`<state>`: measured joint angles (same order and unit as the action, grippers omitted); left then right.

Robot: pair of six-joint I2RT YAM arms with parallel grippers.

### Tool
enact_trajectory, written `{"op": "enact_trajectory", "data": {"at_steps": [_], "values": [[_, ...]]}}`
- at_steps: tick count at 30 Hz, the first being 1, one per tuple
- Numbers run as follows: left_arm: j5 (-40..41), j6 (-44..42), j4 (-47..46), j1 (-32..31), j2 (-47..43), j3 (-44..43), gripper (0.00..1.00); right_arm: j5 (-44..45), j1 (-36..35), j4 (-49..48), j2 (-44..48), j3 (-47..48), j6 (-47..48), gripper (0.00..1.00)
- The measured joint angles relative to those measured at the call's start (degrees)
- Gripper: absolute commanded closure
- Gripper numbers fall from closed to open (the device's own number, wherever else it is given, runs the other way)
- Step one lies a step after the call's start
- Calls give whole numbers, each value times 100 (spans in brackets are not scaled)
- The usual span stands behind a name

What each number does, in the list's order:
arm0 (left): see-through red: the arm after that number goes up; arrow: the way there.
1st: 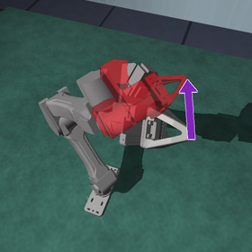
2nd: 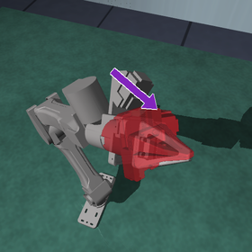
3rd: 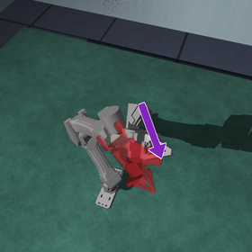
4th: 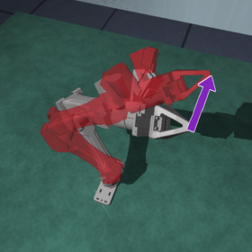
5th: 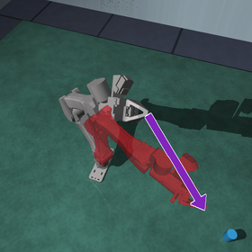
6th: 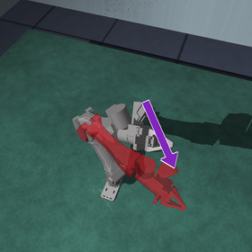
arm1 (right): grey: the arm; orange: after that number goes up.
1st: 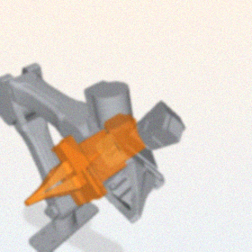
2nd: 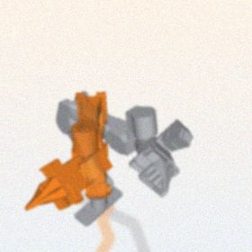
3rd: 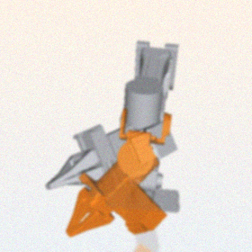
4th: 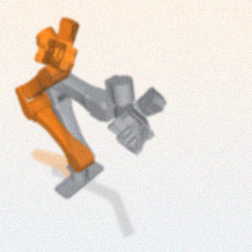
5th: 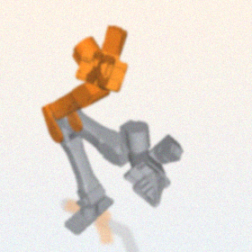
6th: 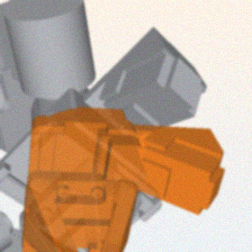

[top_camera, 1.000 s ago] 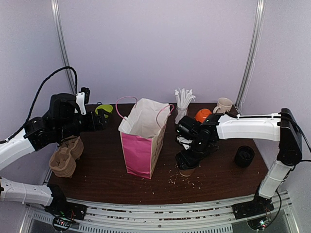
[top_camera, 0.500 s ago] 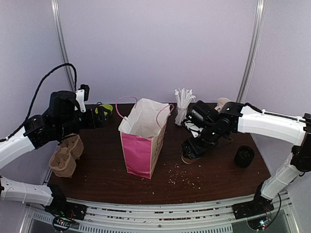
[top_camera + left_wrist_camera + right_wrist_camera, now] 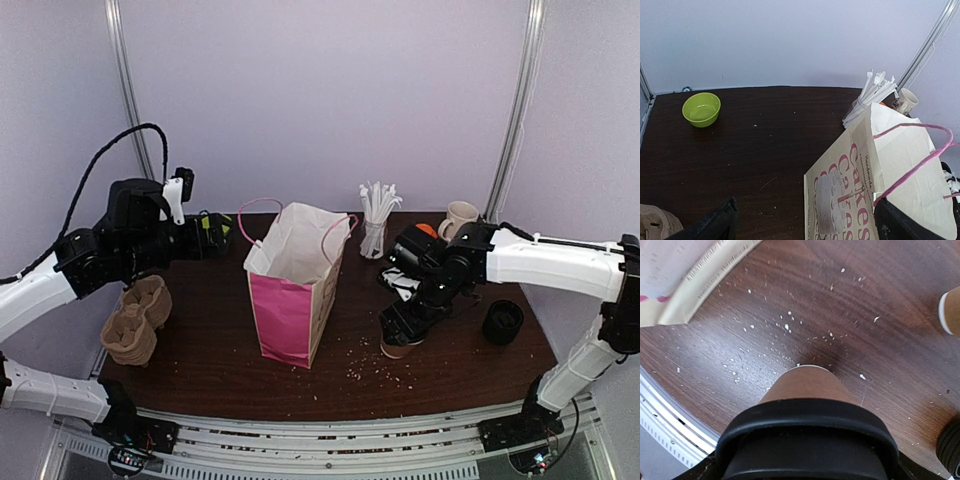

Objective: Pack the takeout coffee

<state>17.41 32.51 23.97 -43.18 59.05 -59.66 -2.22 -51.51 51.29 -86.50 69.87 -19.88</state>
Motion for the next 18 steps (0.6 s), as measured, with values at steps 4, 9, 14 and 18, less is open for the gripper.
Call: {"op": "enact_trajectory", "data": {"at_steps": [4,9,14,18], "values": [[-116,24,2,0,20,74,2,-120,0,-103,-348,-52,59,14],[-188,39,2,0,26,149,2,-212,0,-319,-516,-170,72,2],[-186,42,9,0,20,238,2,-258,-2,-437,-518,-310,66,0],[-181,55,7,0,-11,256,2,-302,-24,-481,-503,-323,66,0]]}}
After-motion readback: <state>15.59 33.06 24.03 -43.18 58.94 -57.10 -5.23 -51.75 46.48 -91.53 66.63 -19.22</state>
